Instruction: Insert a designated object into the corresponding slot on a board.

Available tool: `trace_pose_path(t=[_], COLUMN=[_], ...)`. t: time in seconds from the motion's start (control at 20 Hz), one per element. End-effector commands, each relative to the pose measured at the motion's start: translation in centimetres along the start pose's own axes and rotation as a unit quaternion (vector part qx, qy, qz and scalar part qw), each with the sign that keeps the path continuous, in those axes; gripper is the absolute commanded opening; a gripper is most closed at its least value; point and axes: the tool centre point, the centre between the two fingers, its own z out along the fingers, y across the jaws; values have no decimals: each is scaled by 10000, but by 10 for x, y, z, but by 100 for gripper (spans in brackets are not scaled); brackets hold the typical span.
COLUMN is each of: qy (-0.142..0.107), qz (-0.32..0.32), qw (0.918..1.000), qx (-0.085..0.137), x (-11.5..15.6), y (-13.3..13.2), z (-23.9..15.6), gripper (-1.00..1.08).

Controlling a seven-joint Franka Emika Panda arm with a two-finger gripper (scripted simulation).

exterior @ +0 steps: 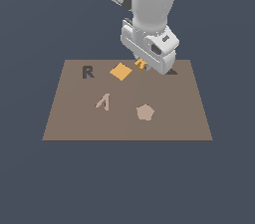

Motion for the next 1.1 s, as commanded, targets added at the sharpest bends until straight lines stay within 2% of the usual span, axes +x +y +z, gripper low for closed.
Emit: trace_pose_path(t=[0.0,0.25,0.5,0.75,1.05], qy=[-3,-6,-9,-12,-16], qz=[-383,-1084,-1750,-2392,-3137], qw=[9993,9941,9846,9710,9495], qx=[-1,1,3,4,6], x=[-7,-23,-42,-64,-94], y=[-15,-40,-63,-82,-100], z=[0,-1,-2,-2,-3], gripper=[-100,-100,-100,-100,-100])
